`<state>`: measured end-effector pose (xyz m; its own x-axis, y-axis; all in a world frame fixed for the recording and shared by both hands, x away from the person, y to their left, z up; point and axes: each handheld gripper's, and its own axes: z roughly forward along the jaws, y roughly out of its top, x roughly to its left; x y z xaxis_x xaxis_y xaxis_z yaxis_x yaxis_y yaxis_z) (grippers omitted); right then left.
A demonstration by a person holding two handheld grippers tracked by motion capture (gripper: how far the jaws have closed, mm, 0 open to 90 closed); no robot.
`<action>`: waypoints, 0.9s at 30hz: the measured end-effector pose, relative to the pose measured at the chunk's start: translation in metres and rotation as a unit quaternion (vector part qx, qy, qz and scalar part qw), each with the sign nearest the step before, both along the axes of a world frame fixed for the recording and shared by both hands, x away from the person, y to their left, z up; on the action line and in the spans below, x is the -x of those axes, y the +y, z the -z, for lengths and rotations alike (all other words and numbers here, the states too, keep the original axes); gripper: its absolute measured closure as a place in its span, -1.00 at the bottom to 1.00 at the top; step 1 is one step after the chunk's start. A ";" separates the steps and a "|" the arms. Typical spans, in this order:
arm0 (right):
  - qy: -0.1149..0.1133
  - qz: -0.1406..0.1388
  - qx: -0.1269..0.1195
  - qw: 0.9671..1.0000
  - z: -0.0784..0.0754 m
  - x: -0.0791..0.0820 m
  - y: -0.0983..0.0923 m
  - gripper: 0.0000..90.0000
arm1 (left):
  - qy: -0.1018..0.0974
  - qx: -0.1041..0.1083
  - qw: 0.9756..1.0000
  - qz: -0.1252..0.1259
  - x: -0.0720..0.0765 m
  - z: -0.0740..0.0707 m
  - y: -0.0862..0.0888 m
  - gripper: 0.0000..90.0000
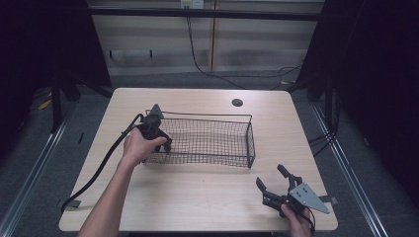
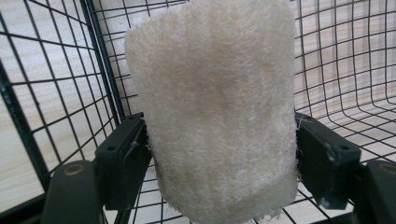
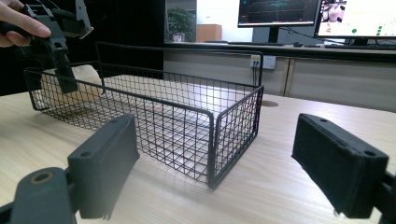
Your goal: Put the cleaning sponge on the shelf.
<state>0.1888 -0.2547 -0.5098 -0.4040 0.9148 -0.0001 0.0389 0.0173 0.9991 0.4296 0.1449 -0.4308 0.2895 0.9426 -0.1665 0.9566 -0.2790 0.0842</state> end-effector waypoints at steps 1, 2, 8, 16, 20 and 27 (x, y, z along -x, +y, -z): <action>0.000 0.000 0.000 1.000 0.000 0.000 0.000 -0.70 | -0.003 -0.003 1.000 0.001 0.000 0.001 0.000 -0.43; -0.001 0.000 0.001 1.000 0.000 0.000 0.000 -0.70 | 0.001 -0.002 1.000 0.005 0.000 0.001 0.000 -0.43; 0.000 0.000 0.000 1.000 0.000 0.000 0.000 -0.70 | -0.003 -0.004 1.000 -0.001 0.000 0.001 -0.001 -0.43; -0.001 0.000 0.001 1.000 0.000 0.000 0.000 -0.70 | 0.004 0.000 1.000 -0.008 0.000 0.001 -0.001 -0.42; -0.001 0.000 0.001 1.000 0.000 0.000 0.000 -0.70 | 0.009 0.001 1.000 -0.004 0.000 0.001 0.000 -0.41; -0.001 0.000 0.000 1.000 0.000 0.000 0.000 -0.70 | 0.005 0.009 1.000 -0.002 0.000 0.000 0.000 -0.49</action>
